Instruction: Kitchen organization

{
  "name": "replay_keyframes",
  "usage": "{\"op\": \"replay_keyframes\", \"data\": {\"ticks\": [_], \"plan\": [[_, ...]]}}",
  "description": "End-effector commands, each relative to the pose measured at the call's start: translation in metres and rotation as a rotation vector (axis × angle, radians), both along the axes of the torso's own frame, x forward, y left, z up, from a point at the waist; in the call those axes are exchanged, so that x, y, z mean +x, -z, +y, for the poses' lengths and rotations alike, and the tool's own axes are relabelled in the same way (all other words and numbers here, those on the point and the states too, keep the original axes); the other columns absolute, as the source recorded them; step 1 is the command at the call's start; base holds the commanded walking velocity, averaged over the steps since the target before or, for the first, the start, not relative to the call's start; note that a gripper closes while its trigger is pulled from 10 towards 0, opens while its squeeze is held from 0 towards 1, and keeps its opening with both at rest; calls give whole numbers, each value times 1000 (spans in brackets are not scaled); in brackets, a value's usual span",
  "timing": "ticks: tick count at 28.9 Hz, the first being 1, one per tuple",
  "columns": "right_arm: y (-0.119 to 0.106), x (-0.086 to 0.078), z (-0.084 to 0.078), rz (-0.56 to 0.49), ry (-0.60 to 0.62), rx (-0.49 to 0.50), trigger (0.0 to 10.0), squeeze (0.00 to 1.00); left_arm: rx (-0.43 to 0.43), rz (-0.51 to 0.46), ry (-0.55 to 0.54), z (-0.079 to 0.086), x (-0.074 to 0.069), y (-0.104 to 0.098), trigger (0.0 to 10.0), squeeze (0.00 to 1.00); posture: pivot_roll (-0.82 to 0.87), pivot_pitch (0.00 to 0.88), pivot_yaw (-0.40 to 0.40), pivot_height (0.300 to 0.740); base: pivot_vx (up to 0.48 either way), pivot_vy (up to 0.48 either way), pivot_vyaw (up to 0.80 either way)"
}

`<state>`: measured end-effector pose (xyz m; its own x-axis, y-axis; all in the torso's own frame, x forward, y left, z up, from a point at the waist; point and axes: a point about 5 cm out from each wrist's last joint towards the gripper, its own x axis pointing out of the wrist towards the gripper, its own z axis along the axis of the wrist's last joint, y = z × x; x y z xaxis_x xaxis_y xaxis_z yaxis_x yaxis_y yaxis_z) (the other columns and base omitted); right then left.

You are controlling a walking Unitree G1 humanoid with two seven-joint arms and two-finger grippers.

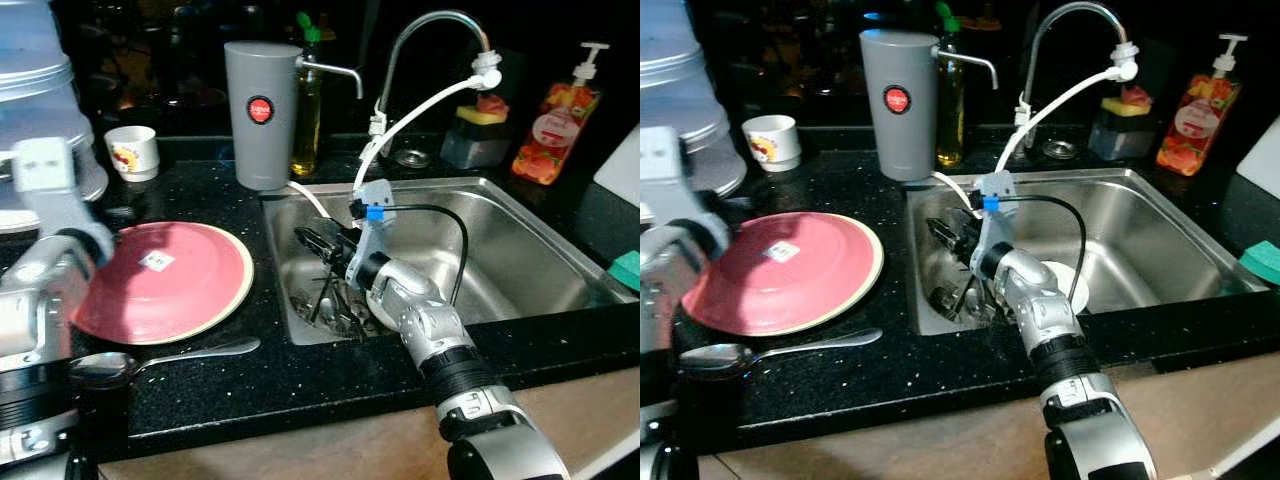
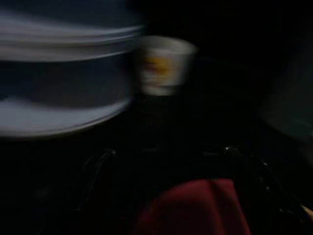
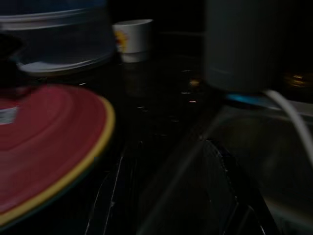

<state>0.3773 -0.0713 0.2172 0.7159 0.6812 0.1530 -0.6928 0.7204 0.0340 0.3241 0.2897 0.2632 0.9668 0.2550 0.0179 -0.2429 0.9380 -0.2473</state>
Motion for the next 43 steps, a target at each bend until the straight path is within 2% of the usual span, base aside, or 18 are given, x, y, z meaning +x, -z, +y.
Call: {"op": "replay_keyframes", "data": {"ticks": [1, 2, 4, 5, 6, 7, 10, 14, 16, 20, 21, 23, 24, 26, 29, 34, 36, 43], "plan": [[-1, -2, 1, 2, -24, -5, 10000, 0, -121, 54, -15, 1, -2, 18, 10000, 1000, 87, 38, -29, 740, 0, 0, 0], [-1, -2, 1, 2, -24, -5, 10000, 0, -121, 54, -15, 1, -2, 18, 10000, 1000, 87, 38, -29, 740, 0, 0, 0], [-3, -3, 3, -12, -50, -34, 10000, 0, -230, 73, -16, 5, -3, 27, 10000, 1000, 86, 39, -29, 740, 0, 0, 0], [-3, -3, 3, -12, -50, -34, 10000, 0, -230, 73, -16, 5, -3, 27, 10000, 1000, 86, 39, -29, 740, 0, 0, 0], [-4, -4, 4, -16, -63, -46, 10000, 0, -270, 79, -11, 6, -4, 29, 10000, 541, 86, 39, -29, 740, 0, 0, 0], [-4, -5, 5, -21, -76, -59, 10000, 0, -324, 84, -28, 8, -4, 33, 10000, 0, 86, 38, -28, 740, 0, 0, 0], [-6, -7, 6, -31, -103, -95, 10000, 0, -463, 103, -64, 10, -5, 42, 10000, 0, 86, 38, -27, 740, 0, 0, 0], [-6, -8, 7, -35, -115, -104, 10000, 0, -530, 109, -91, 8, -5, 46, 10000, 0, 83, 39, -27, 740, 0, 0, 0], [-7, -8, 7, -36, -118, -103, 10000, 0, -584, 110, -171, 10, -7, 50, 10000, 0, 82, 39, -28, 740, 0, 0, 0], [-8, -8, 6, -34, -118, -101, 10000, 0, -593, 100, -225, 15, -9, 49, 10000, 0, 81, 40, -28, 740, 0, 0, 0], [-10, -8, 6, -32, -117, -91, 10000, 0, -544, 87, -268, 19, -11, 44, 10000, 0, 81, 39, -28, 740, 0, 0, 0], [-10, -8, 5, -32, -116, -88, 10000, 0, -538, 68, -299, 22, -12, 41, 10000, 0, 80, 38, -27, 740, 0, 0, 0], [-11, -8, 5, -32, -115, -80, 10000, 0, -523, 33, -407, 30, -18, 36, 10000, 0, 82, 37, -26, 740, 0, 0, 0], [-12, -8, 5, -31, -116, -73, 10000, 0, -555, 24, -510, 33, -25, 36, 10000, 0, 80, 34, -27, 740, 0, 0, 0], [-13, -9, 5, -32, -119, -72, 10000, 0, -635, 37, -574, 29, -31, 42, 10000, 0, 80, 34, -27, 740, 0, 0, 0], [-15, -10, 7, -38, -132, -77, 10000, 0, -642, 91, -524, 17, -30, 48, 10000, 0, 80, 32, -30, 740, 0, 0, 0], [-16, -10, 9, -46, -140, -88, 10000, 0, -684, 130, -507, 8, -28, 53, 10000, 0, 80, 32, -30, 740, 0, 0, 0], [-19, -10, 9, -57, -144, -95, 10000, 0, -735, 197, -310, -14, -18, 59, 10000, 0, 78, 21, -30, 740, 0, 0, 0]]}}
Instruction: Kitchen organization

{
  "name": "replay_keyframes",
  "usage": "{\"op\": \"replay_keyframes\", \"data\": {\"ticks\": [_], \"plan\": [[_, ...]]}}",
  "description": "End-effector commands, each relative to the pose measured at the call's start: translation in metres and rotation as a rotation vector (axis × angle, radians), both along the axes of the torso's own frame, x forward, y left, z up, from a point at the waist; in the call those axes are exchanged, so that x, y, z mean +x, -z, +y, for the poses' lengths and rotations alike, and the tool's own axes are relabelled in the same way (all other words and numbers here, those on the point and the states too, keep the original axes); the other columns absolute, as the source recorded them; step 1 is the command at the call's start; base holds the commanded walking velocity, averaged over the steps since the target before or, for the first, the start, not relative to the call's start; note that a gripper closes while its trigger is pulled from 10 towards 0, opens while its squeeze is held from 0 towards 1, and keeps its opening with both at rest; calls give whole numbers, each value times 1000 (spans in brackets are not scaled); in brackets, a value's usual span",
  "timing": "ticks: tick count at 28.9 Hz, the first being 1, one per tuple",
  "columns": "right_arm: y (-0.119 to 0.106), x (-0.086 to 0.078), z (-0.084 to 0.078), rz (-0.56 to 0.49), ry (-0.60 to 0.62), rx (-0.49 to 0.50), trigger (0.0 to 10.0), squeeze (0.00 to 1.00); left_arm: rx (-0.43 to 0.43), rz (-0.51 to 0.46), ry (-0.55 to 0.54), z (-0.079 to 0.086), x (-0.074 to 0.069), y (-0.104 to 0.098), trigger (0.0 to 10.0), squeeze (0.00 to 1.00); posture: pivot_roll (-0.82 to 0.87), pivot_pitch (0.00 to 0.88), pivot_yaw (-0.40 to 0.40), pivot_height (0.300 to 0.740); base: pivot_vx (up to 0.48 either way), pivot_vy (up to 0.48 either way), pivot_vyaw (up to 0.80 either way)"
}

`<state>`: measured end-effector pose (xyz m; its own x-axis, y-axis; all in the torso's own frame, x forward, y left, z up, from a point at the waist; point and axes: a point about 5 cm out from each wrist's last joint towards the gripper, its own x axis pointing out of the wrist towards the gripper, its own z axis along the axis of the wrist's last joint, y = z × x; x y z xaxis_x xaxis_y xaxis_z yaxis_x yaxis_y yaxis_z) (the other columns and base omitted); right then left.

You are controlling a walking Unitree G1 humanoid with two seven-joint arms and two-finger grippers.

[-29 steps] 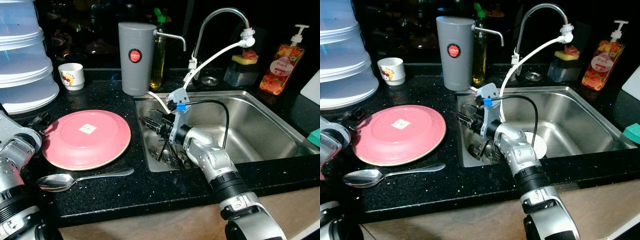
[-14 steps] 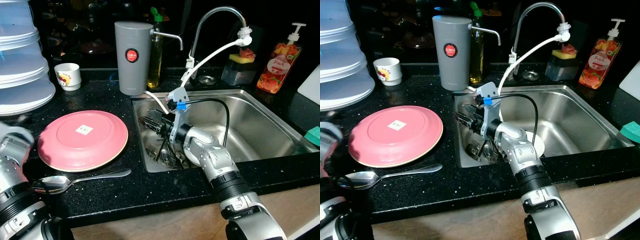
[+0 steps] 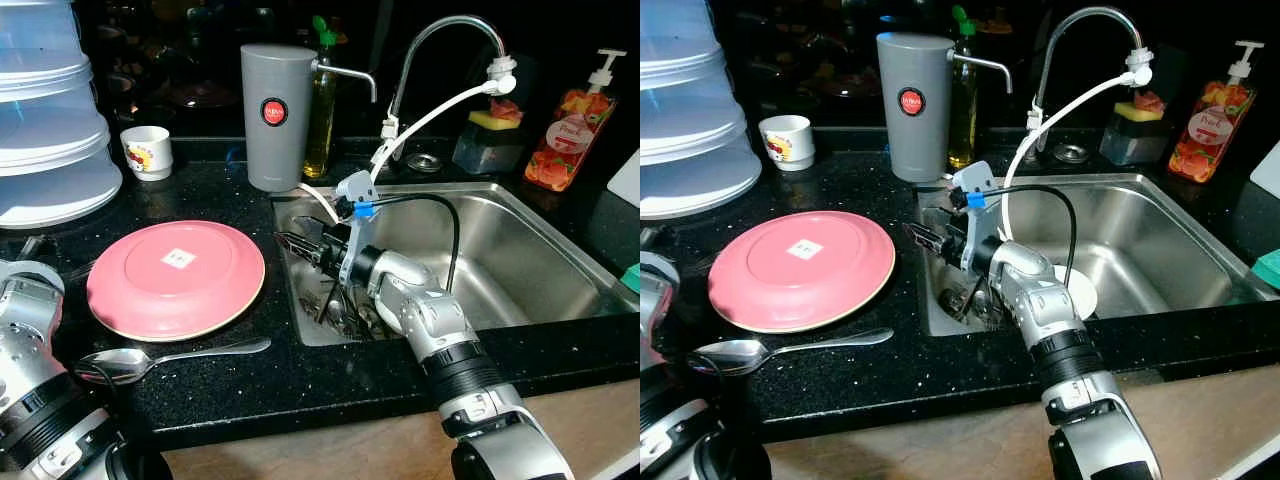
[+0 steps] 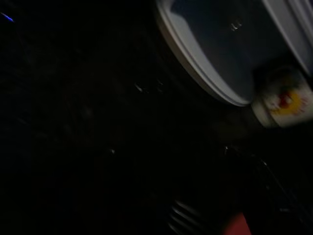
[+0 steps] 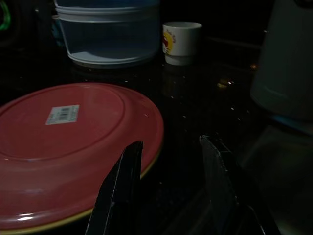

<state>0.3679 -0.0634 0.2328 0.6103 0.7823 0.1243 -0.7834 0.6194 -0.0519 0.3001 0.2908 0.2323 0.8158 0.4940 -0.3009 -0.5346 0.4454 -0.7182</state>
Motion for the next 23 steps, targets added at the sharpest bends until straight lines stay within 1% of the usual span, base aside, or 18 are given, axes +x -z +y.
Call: {"op": "replay_keyframes", "data": {"ticks": [1, 3, 5, 6, 7, 9, 10, 12, 13, 14, 15, 16, 17, 18, 19, 20, 21, 23], "plan": [[-4, -1, 1, -16, -9, -17, 10000, 0, -62, 98, 128, -17, 7, 27, 10000, 0, 78, 21, -30, 740, 0, 0, 0], [-5, -1, 1, -20, -10, -19, 10000, 0, -23, 99, 163, -18, 9, 27, 10000, 0, 78, 21, -30, 740, 0, 0, 0], [-5, -1, 1, -21, -10, -19, 10000, 0, -10, 102, 172, -18, 9, 27, 10000, 0, 78, 21, -30, 740, 0, 0, 0], [-5, -1, 1, -23, -11, -20, 10000, 0, 45, 119, 186, -16, 9, 27, 10000, 0, 78, 21, -30, 740, 0, 0, 0], [-5, -1, 1, -23, -11, -20, 10000, 0, 45, 119, 186, -16, 9, 27, 10000, 0, 78, 21, -30, 740, 0, 0, 0], [-6, -2, 1, -25, -12, -20, 10000, 0, 73, 128, 215, -16, 9, 29, 10000, 0, 78, 21, -30, 740, 0, 0, 0], [-6, -2, 2, -27, -13, -20, 10000, 0, 53, 130, 225, -14, 8, 32, 10000, 0, 79, 23, -28, 740, 0, 0, 0], [-7, -2, 2, -28, -15, -18, 10000, 0, -3, 102, 196, -8, 8, 35, 10000, 0, 79, 28, -29, 740, 0, 0, 0], [-8, -2, 3, -29, -18, -17, 10000, 0, -69, 70, 178, -5, 9, 38, 10000, 0, 79, 28, -29, 740, 0, 0, 0], [-8, -2, 3, -29, -18, -17, 10000, 0, -69, 70, 178, -5, 9, 38, 10000, 0, 79, 28, -29, 740, 0, 0, 0], [-8, -3, 4, -30, -20, -17, 10000, 0, -87, 63, 176, -4, 9, 39, 10000, 0, 79, 28, -29, 740, 0, 0, 0], [-8, -3, 4, -30, -21, -17, 10000, 0, -107, 48, 172, -2, 10, 39, 9333, 0, 81, 32, -32, 740, 0, 0, 0], [-8, -3, 5, -31, -23, -17, 10000, 0, -118, 38, 170, 0, 11, 40, 9333, 0, 81, 32, -32, 740, 0, 0, 0], [-8, -3, 6, -31, -25, -17, 10000, 0, -125, 25, 164, 2, 11, 41, 5255, 0, 81, 32, -32, 740, 0, 0, 0], [-8, -3, 6, -31, -27, -15, 10000, 0, -135, 11, 157, 4, 13, 42, 824, 0, 83, 33, -36, 740, 0, 0, 0], [-8, -3, 7, -31, -27, -15, 10000, 0, -140, 7, 156, 4, 13, 42, 824, 0, 83, 33, -36, 740, 0, 0, 0], [-9, -3, 7, -31, -28, -15, 10000, 0, -145, 4, 151, 5, 14, 43, 0, 0, 83, 33, -36, 740, 0, 0, 0], [-9, -3, 8, -30, -28, -13, 10000, 0, -160, -8, 152, 7, 16, 44, 0, 0, 83, 33, -36, 740, 0, 0, 0]]}}
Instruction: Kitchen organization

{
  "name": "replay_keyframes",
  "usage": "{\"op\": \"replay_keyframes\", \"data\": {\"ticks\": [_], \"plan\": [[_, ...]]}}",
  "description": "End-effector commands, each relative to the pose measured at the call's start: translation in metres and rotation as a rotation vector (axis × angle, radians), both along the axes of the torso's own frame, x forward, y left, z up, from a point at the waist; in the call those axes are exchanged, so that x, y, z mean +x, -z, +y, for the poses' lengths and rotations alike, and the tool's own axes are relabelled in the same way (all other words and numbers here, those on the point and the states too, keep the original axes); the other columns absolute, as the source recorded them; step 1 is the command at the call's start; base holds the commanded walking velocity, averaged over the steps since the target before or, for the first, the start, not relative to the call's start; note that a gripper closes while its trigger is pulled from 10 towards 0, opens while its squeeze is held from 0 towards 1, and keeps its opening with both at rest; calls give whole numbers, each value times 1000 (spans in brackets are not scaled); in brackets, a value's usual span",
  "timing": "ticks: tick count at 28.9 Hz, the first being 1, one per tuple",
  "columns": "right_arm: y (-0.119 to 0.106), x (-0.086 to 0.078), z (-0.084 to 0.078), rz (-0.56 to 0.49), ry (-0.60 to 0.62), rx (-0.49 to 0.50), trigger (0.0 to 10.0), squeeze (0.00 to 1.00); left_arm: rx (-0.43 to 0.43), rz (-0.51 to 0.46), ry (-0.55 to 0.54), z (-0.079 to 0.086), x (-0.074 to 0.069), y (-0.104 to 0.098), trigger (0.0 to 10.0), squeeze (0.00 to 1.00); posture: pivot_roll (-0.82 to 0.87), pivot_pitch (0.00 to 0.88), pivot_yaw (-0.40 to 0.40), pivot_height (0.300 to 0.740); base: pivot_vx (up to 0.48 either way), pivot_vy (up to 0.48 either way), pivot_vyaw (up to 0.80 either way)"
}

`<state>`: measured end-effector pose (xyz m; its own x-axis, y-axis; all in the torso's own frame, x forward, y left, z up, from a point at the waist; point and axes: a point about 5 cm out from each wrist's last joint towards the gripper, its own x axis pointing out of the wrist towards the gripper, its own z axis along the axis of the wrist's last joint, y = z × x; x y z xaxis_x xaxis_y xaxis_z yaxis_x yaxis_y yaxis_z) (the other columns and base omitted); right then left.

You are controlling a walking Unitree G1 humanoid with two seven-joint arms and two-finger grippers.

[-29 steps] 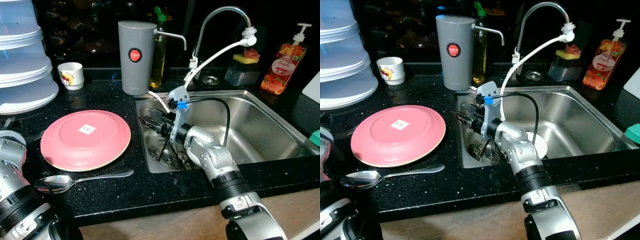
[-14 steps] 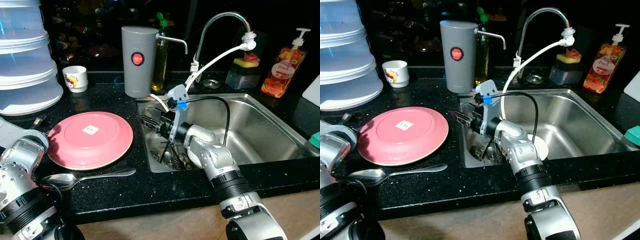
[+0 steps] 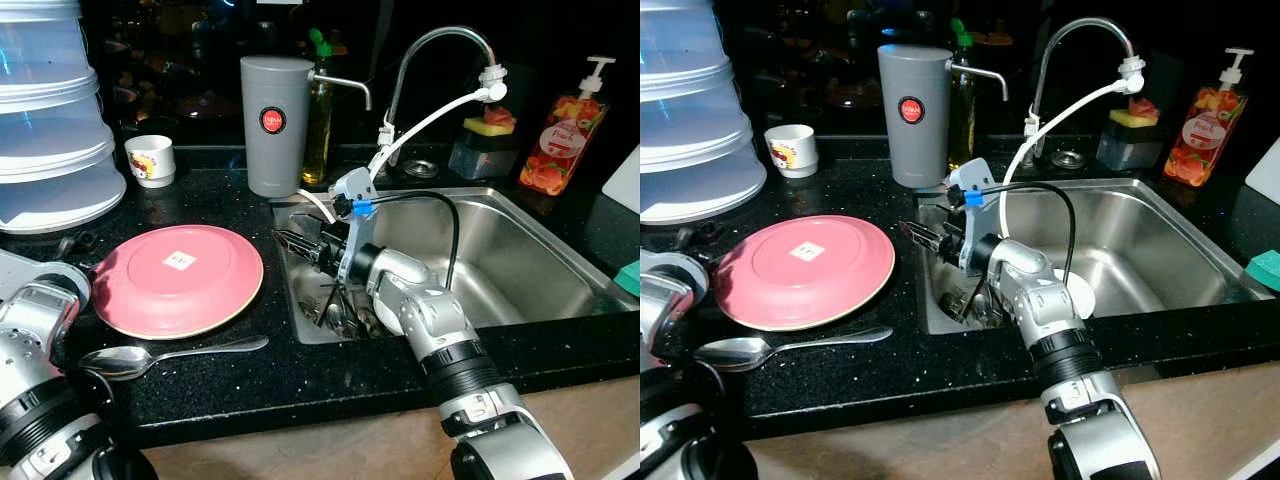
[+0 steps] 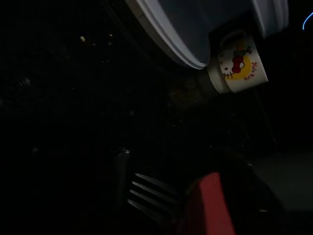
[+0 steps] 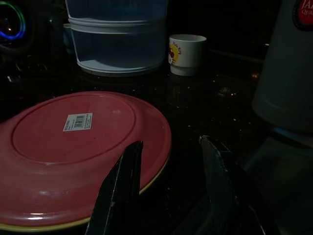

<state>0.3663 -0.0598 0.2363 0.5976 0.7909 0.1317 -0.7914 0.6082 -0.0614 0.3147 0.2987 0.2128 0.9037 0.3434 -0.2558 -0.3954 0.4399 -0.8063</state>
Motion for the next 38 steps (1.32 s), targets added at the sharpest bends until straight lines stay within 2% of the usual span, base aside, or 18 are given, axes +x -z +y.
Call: {"op": "replay_keyframes", "data": {"ticks": [1, 4, 10, 16, 18, 22, 23, 26, 28, 30, 31, 32, 33, 38], "plan": [[-5, -1, 4, -18, -14, -14, 10000, 0, -58, 95, 16, -1, 1, 25, 0, 0, 83, 33, -36, 740, 0, 0, 0], [-6, -1, 4, -17, -14, -12, 10000, 0, -99, 79, 32, -1, 6, 27, 0, 0, 80, 33, -36, 740, 0, 0, 0], [-7, 0, 4, -16, -10, -8, 10000, 0, -114, 48, 48, 0, 12, 25, 0, 0, 80, 33, -36, 740, 0, 0, 0], [-8, 1, 4, -15, -6, -3, 10000, 0, -124, -72, 32, 6, 20, 6, 0, 0, 77, 35, -35, 740, 0, 0, 0], [-9, 1, 4, -16, -2, 8, 10000, 0, -53, -184, 28, 9, 24, -15, 0, 0, 77, 35, -35, 740, 0, 0, 0], [-10, 1, 5, -17, -1, 17, 10000, 0, 31, -290, -10, 15, 24, -36, 0, 0, 77, 35, -35, 740, 0, 0, 0], [-11, 1, 5, -18, -2, 20, 10000, 0, 94, -355, -18, 16, 23, -49, 0, 0, 77, 35, -35, 740, 0, 0, 0], [-11, 1, 5, -19, -2, 21, 10000, 0, 144, -408, -10, 15, 22, -61, 0, 0, 77, 35, -35, 740, 0, 0, 0], [-12, 1, 6, -22, -4, 25, 10000, 0, 217, -520, 12, 10, 20, -82, 0, 0, 76, 34, -31, 740, 0, 0, 0], [-13, 1, 6, -22, -5, 25, 10000, 0, 225, -533, 16, 10, 20, -84, 0, 0, 76, 34, -31, 740, 0, 0, 0], [-13, 1, 6, -23, -6, 28, 10000, 0, 270, -568, 30, 7, 19, -92, 0, 0, 76, 34, -32, 740, 0, 0, 0], [-13, 1, 6, -23, -6, 28, 10000, 0, 270, -568, 30, 7, 19, -92, 0, 0, 76, 34, -32, 740, 0, 0, 0], [-15, 1, 6, -25, -7, 31, 10000, 0, 366, -636, 61, 0, 18, -104, 0, 0, 76, 33, -33, 740, 0, 0, 0], [-15, 1, 7, -26, -8, 34, 10000, 0, 427, -672, 74, -4, 17, -111, 0, 0, 76, 33, -33, 740, 0, 0, 0]]}}
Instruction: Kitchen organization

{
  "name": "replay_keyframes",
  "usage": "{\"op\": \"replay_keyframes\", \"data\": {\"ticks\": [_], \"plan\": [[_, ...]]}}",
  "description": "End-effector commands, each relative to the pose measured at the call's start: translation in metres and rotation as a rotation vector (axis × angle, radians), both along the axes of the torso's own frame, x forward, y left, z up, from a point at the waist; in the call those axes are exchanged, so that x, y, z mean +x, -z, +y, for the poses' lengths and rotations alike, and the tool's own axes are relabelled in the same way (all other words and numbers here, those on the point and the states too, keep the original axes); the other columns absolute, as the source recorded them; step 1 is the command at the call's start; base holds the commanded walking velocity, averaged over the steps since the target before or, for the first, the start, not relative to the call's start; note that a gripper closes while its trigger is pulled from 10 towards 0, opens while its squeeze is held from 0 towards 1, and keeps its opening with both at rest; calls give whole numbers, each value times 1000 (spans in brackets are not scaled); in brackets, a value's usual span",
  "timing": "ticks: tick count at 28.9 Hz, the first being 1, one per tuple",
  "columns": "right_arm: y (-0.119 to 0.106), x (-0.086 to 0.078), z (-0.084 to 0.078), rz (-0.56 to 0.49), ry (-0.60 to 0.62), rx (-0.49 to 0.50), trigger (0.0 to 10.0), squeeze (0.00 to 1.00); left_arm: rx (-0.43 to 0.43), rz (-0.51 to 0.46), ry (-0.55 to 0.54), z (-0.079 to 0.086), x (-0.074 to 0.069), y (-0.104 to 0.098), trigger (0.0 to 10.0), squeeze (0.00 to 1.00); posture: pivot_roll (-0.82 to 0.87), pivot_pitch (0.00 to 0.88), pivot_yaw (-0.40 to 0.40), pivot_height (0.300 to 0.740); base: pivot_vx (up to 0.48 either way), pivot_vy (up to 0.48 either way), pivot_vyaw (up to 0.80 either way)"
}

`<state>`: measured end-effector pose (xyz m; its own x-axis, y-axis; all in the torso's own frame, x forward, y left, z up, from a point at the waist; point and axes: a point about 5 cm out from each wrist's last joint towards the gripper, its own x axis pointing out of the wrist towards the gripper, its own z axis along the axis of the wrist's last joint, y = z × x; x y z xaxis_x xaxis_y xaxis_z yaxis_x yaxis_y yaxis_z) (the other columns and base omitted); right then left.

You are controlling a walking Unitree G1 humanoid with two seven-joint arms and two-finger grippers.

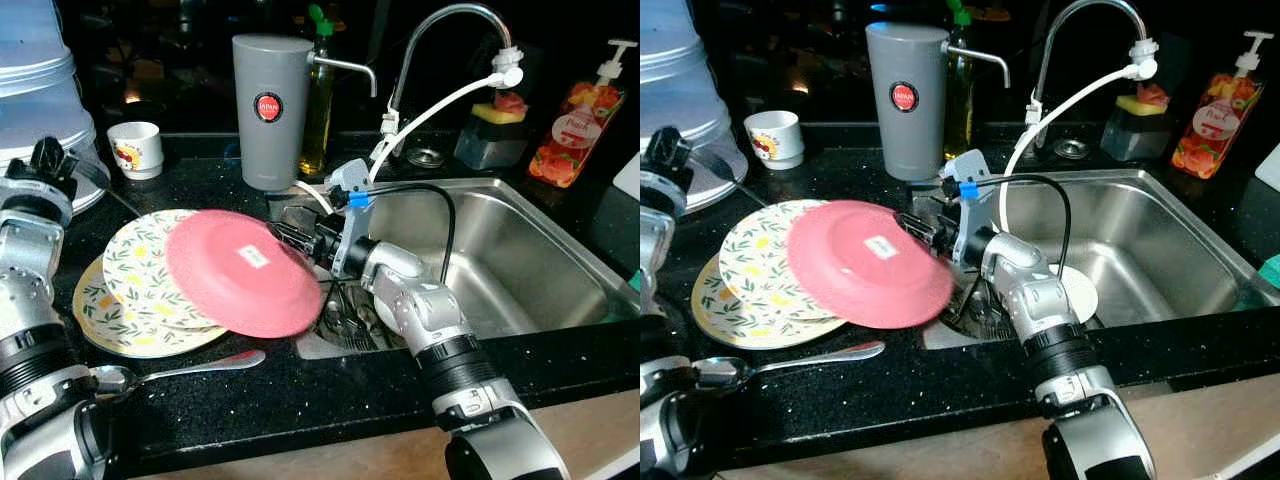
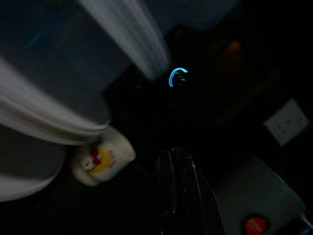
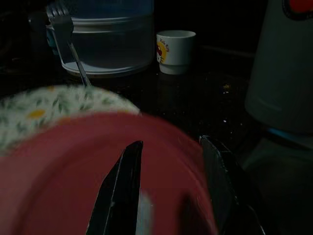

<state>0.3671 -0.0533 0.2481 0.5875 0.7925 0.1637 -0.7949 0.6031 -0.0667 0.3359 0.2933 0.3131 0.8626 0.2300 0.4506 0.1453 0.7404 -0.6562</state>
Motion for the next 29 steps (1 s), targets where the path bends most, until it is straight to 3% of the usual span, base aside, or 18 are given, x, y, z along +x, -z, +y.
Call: {"op": "replay_keyframes", "data": {"ticks": [1, 3, 4, 5, 7, 8, 11, 12, 17, 22, 24, 29], "plan": [[-4, 0, 0, -3, 0, 12, 10000, 0, 101, -53, -21, -2, -5, -16, 0, 0, 76, 32, -33, 740, 0, 0, 0], [-4, 0, 0, -4, 0, 14, 10000, 0, 237, -82, -30, -13, -6, -27, 0, 0, 77, 31, -33, 740, 0, 0, 0], [-4, 0, 0, -4, 0, 14, 10000, 0, 237, -82, -30, -13, -6, -27, 0, 0, 77, 31, -33, 740, 0, 0, 0], [-4, 0, 0, -4, 0, 14, 10000, 0, 331, -123, -60, -19, -9, -38, 0, 0, 77, 31, -33, 740, 0, 0, 0], [-4, 0, 0, -4, 1, 15, 10000, 0, 414, -157, -91, -23, -12, -47, 0, 0, 79, 29, -34, 740, 0, 0, 0], [-4, 0, 0, -4, 1, 15, 10000, 0, 414, -157, -91, -23, -12, -47, 0, 0, 79, 29, -34, 740, 0, 0, 0], [-4, 0, 0, -3, 1, 17, 10000, 0, 549, -201, -120, -32, -16, -56, 0, 0, 79, 29, -34, 740, 0, 0, 0], [-4, 0, 0, -3, 1, 17, 10000, 0, 549, -201, -120, -32, -16, -56, 0, 0, 79, 29, -34, 740, 0, 0, 0], [-3, -1, 1, 0, 1, 23, 10000, 0, 714, -323, -103, -52, -24, -74, 0, 0, 85, 26, -33, 740, 0, 0, 0], [-5, 0, -1, -4, 15, 39, 10000, 0, 818, -362, -29, -71, -24, -76, 0, 0, 87, 23, -33, 740, 0, 0, 0], [-6, 0, -1, -5, 21, 46, 10000, 0, 830, -370, -13, -74, -24, -76, 0, 0, 87, 21, -31, 740, 0, 0, 0], [-13, 6, -12, -19, 134, 139, 10000, 0, 821, -399, 142, -98, -23, -79, 0, 0, 90, 19, -28, 740, 0, 0, 0]]}}
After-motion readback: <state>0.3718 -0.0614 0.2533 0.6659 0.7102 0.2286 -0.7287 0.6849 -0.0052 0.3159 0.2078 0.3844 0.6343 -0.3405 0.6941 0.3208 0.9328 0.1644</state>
